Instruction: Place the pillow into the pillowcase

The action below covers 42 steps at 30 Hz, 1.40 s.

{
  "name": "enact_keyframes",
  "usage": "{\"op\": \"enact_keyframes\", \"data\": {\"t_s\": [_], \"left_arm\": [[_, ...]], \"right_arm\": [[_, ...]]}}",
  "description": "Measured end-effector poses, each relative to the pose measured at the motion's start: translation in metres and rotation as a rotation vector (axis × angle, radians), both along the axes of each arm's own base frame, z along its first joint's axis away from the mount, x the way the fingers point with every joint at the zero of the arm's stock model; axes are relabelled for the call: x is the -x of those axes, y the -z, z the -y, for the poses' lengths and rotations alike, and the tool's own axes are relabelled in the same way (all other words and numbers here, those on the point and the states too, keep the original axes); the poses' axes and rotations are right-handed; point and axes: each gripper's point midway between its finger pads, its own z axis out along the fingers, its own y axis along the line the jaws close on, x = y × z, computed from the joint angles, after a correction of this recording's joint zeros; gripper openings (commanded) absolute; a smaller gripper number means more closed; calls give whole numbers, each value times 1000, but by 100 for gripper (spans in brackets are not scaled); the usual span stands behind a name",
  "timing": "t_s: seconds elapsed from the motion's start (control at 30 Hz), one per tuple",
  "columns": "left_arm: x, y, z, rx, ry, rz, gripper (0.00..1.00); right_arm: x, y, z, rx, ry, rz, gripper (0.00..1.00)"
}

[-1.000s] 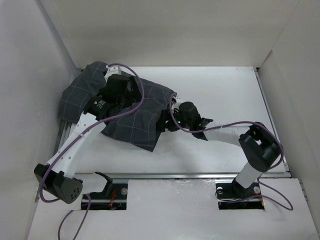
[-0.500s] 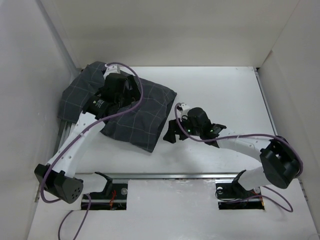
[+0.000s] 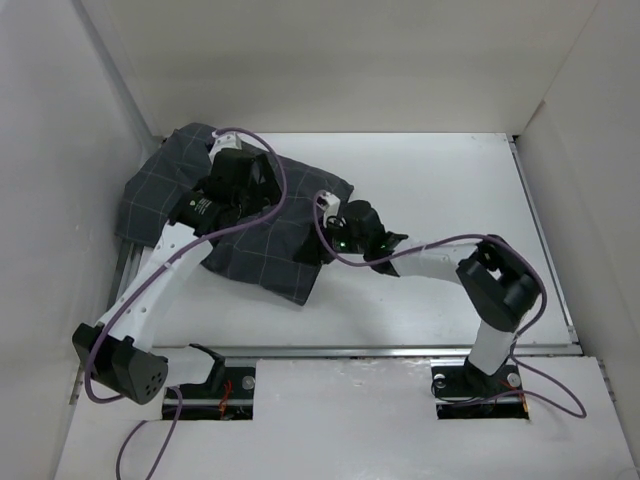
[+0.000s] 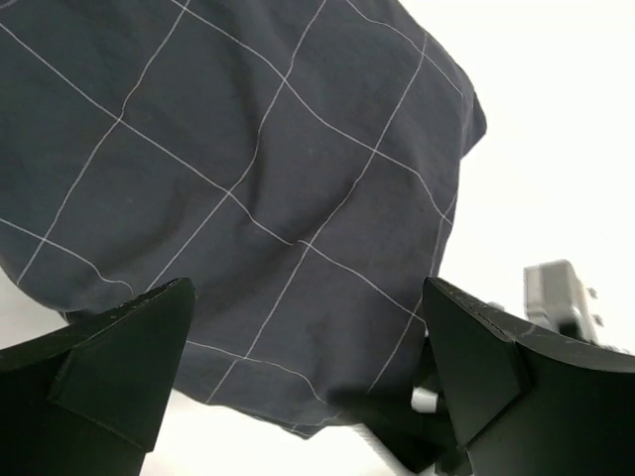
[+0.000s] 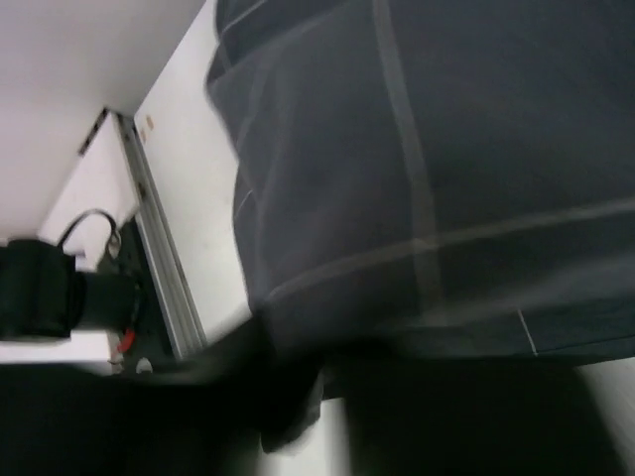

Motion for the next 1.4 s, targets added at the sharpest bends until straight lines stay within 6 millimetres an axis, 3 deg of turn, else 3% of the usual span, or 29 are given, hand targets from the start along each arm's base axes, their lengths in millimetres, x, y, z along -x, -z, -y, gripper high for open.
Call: {"op": "enact_keyframes", "data": {"t_s": [0.03, 0.1, 0.17, 0.23, 0.3, 0.43, 0.5, 0.57, 0.67, 0.8, 0.9, 0.93, 0.97, 1.1, 1.23, 1.4], "left_arm": [[0, 1, -1, -1, -3, -1, 100], [-1, 2, -4, -1, -11, -4, 100], [-3, 2, -9, 0, -26, -3, 100], [-7, 1, -16, 2, -48, 2, 100], [-11, 0, -24, 4, -73, 8, 100], [-29, -2, -31, 7, -106, 17, 100], [-42, -2, -33, 4, -116, 19, 100], [-57, 0, -34, 1, -126, 16, 100], [-69, 9, -36, -4, -131, -3, 100], [-78, 26, -45, 1, -142, -39, 100], [-79, 37, -59, 7, -169, -56, 100], [-79, 42, -63, 6, -179, -64, 100], [-78, 47, -69, 4, -191, -77, 100], [-77, 60, -87, -2, -235, -108, 100], [-88, 68, -97, 1, -260, -106, 100], [-103, 97, -102, -16, -263, -157, 100]], "right_arm": [[-4, 4, -4, -6, 7, -14, 0], [-11, 12, 0, -8, 35, -57, 0], [-19, 17, 19, -6, 89, -92, 0], [-35, 18, 56, 2, 181, -120, 0], [-58, 14, 106, 22, 313, -132, 0], [-99, -13, 207, 85, 592, -88, 0], [-107, -24, 239, 148, 685, -80, 0], [-110, -27, 258, 215, 743, -85, 0], [-105, -3, 289, 334, 824, -158, 1], [-104, 60, 355, 516, 986, -360, 1], [-105, 96, 383, 630, 1070, -509, 4], [-106, 100, 391, 669, 1103, -527, 8], [-105, 100, 396, 693, 1123, -533, 28], [-110, 74, 413, 727, 1194, -497, 75], [-137, 12, 417, 636, 1232, -354, 87], [-186, -71, 418, 521, 1274, -169, 89]]}}
